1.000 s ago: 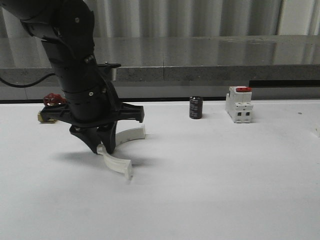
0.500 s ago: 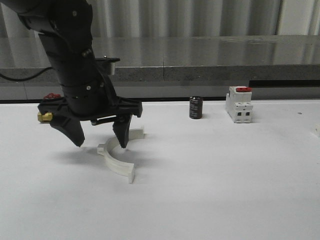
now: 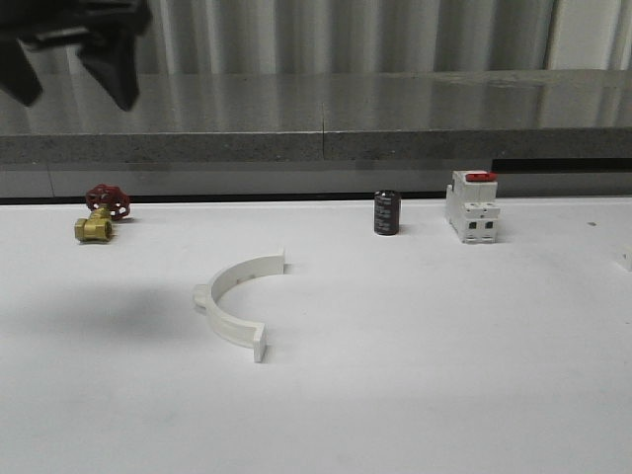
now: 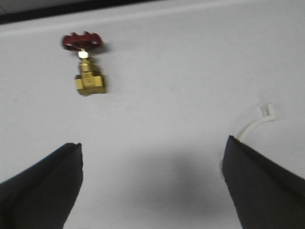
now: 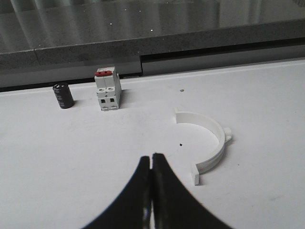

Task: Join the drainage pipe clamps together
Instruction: 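Open the left gripper and raise it away from the clamp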

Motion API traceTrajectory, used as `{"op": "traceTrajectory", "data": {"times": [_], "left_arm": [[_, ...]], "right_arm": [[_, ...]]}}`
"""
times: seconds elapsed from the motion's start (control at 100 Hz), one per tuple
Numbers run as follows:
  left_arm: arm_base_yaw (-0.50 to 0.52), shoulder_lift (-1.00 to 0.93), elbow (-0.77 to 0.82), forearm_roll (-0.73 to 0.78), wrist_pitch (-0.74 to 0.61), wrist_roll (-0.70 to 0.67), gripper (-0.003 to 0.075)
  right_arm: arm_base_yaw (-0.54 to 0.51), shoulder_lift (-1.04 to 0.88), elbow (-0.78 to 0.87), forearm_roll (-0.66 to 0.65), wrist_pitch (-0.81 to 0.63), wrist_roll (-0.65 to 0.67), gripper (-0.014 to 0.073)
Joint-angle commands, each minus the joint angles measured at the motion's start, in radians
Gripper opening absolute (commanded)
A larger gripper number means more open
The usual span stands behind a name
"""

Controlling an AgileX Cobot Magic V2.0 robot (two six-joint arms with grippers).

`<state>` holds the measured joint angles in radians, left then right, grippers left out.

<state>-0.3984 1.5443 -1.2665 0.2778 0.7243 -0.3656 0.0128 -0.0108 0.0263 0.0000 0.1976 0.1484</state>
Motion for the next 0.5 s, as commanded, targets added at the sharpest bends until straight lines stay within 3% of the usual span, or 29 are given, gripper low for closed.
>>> {"op": "traceTrajectory", "data": {"times": [0.0,0.18,0.49], "left_arm": [[0.041,-0.133,0.023,0.028,-0.054,0.008,0.0586],[0.118,-0.367,0.215,0.030,-0.175,0.032,0.0586],[0.132,-0.772,0.562,-0.001,-0.306,0.032,0.0586]], "right_arm": [[-0.006,-0.018,-0.015,0.000,-0.074,-0.012,-0.0067],[-0.006,-0.018,-0.015,0.000,-0.074,-0.012,-0.0067],[-0.006,-0.018,-0.015,0.000,-0.091,-0.012,-0.0067]]}}
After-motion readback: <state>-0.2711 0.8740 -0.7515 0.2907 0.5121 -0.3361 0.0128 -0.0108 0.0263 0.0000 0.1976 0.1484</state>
